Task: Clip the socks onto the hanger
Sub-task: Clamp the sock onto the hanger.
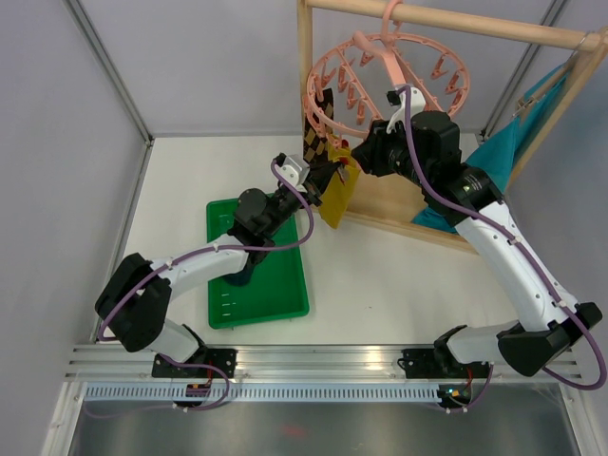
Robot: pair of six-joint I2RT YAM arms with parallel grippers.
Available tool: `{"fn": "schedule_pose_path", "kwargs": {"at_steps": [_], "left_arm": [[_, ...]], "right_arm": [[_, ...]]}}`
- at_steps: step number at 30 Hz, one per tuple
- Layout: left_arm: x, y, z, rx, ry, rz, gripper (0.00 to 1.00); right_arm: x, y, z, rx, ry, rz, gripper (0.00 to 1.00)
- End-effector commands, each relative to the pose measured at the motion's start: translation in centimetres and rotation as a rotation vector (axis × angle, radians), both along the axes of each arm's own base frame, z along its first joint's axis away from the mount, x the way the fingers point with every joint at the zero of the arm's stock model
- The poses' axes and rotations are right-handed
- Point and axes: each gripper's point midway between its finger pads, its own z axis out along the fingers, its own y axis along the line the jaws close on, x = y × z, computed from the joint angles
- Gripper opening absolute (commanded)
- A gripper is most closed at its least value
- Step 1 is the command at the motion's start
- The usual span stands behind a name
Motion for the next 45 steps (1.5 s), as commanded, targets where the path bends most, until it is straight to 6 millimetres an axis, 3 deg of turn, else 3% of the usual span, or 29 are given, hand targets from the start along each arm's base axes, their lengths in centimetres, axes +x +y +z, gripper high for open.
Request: {"fn": "schedule_pose_path", "kwargs": {"at_steps": [1, 7, 16, 26, 45], "left_arm": [[-0.7, 0.1, 2.4, -0.087, -0.034, -0.010, 0.02], [-0.9, 0.0, 2.5, -0.089, -0.038, -0.015, 0.02], [-1.1, -0.1, 2.4, -0.093, -0.038, -0.029, 0.02], [-1.7, -1.0, 2.7, -0.083, -0.043, -0.082, 0.02], [-1.9, -0.9, 3.6, -0.167, -0.027, -0.111, 0.02]], "right_arm": [[1.0, -0.4, 2.1, 0.066, -0.032, -0.068, 0.00], [1.3, -0.6, 1.9, 0.076, -0.034, -0.090, 0.00], [1.1, -0.5, 3.2, 0.075, -0.079, -0.068, 0.00], [0.2, 0.8, 4.3, 0.096, -0.130, 0.045, 0.00], [-0.5, 0.8, 3.8, 0.077, -0.132, 0.078, 0.00]]}}
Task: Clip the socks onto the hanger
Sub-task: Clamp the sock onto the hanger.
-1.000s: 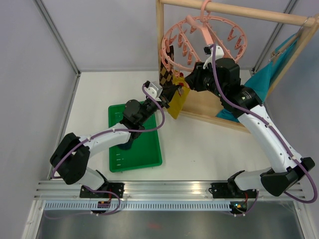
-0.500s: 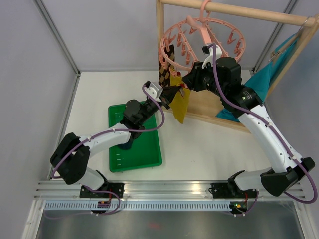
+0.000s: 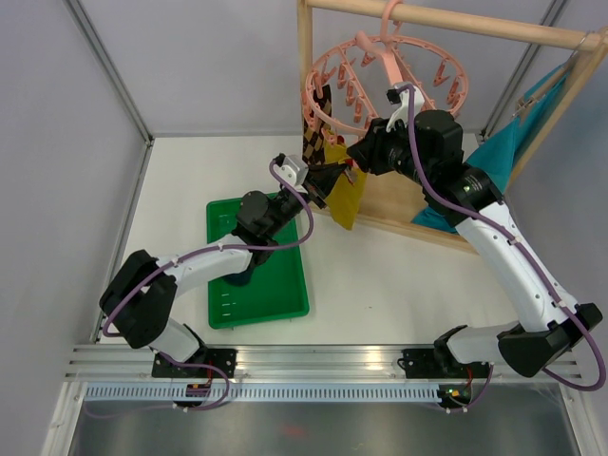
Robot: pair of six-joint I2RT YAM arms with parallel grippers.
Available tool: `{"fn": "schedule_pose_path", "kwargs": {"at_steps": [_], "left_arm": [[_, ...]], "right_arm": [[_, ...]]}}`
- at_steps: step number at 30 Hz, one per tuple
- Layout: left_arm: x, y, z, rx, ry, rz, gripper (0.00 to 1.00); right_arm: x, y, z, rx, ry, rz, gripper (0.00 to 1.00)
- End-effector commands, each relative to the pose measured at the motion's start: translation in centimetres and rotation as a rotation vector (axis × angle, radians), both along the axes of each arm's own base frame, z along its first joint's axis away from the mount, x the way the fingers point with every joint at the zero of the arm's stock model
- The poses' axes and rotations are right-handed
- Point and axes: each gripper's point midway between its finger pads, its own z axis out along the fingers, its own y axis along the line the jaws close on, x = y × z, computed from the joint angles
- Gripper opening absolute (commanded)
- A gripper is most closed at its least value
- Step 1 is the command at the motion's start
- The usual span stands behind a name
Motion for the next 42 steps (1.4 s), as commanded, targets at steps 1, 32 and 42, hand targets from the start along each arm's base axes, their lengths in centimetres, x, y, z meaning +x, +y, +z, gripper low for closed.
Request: {"fn": "schedule_pose_path", "kwargs": {"at_steps": [1, 32, 42], "left_arm": [[-1.0, 0.2, 3.2, -0.094, -0.052, -0.037, 0.02], [-2.3, 0.0, 2.1, -0.028, -0.056, -0.101, 0.02], [-2.4, 0.0, 2.2, -0.028, -0.057, -0.107, 0.02]], "right_arm": [[-0.3, -0.4, 3.1, 0.032, -0.110, 0.008, 0.00], [0.8, -1.4, 5.0, 0.044, -0.155, 0.000, 0.00], [0.9, -1.4, 5.2, 0.051, -0.162, 0.005, 0.00]]}}
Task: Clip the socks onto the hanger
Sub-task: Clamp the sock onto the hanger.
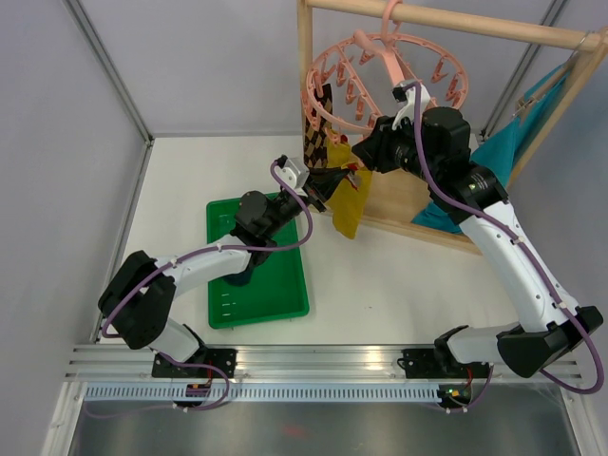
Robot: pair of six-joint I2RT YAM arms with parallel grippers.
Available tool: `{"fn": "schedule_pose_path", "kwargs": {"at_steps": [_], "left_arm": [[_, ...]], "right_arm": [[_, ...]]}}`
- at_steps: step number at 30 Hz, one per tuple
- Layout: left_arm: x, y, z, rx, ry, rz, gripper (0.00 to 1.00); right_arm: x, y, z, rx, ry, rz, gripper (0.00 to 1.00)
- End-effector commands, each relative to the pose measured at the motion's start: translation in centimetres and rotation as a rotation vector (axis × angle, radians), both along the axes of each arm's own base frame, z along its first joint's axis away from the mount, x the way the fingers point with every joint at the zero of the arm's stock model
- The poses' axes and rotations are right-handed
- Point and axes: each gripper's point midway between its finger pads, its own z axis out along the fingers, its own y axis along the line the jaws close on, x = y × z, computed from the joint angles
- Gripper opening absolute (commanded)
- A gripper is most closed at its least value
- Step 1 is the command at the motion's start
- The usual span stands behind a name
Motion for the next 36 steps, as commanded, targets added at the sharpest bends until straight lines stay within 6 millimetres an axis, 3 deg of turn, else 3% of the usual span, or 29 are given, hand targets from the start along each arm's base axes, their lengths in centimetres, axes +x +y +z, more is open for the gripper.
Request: {"fn": "schedule_pose_path", "kwargs": {"at_steps": [1, 36], "left_arm": [[-1.3, 0.6, 2.4, -0.052, -0.040, -0.036, 0.02], [-0.7, 1.6, 3.6, -0.106, -0.041, -0.045, 0.02]], "right_arm": [[0.7, -0.3, 4.8, 0.055, -0.150, -0.004, 0.00], [0.9, 0.1, 3.4, 0.068, -0.116, 0.046, 0.00]]}}
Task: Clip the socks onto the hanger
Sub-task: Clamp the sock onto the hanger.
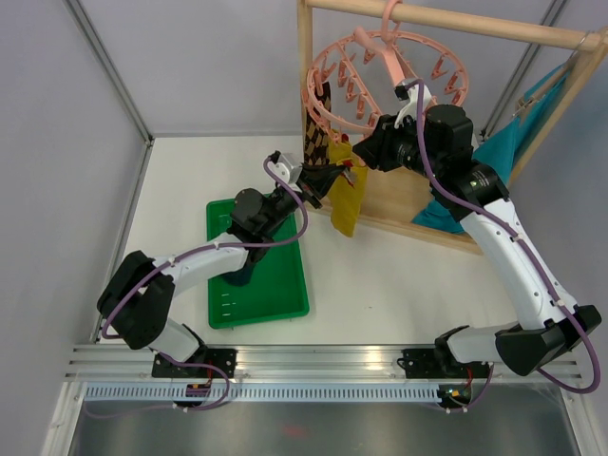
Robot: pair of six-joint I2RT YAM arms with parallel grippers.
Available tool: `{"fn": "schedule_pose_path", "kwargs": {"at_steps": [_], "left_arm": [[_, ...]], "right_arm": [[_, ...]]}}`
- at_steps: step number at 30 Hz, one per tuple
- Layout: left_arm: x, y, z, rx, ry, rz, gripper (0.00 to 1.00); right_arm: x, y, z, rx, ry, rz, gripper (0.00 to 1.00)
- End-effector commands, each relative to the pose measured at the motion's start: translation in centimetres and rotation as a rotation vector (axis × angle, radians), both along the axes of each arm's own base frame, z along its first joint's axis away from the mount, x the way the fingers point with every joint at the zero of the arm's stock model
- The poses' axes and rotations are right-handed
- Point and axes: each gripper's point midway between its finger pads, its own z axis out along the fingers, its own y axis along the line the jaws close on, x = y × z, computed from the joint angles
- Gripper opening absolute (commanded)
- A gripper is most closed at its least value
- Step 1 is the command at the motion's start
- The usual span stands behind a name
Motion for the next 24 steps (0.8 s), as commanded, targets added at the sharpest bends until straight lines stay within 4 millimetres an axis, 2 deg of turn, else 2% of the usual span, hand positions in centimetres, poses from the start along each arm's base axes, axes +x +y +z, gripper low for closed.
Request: {"fn": "schedule_pose_path", "kwargs": {"at_steps": [1, 24], "left_arm": [[-1.2, 0.9, 3.3, -0.086, -0.058, -0.037, 0.02], [-0.1, 0.1, 3.8, -0.113, -0.032, -0.037, 0.02]], "right_arm": [[0.6, 0.4, 3.5, 0.059, -0.124, 0.022, 0.00], [-0.2, 1.1, 3.2, 0.102, -0.098, 0.068, 0.00]]}}
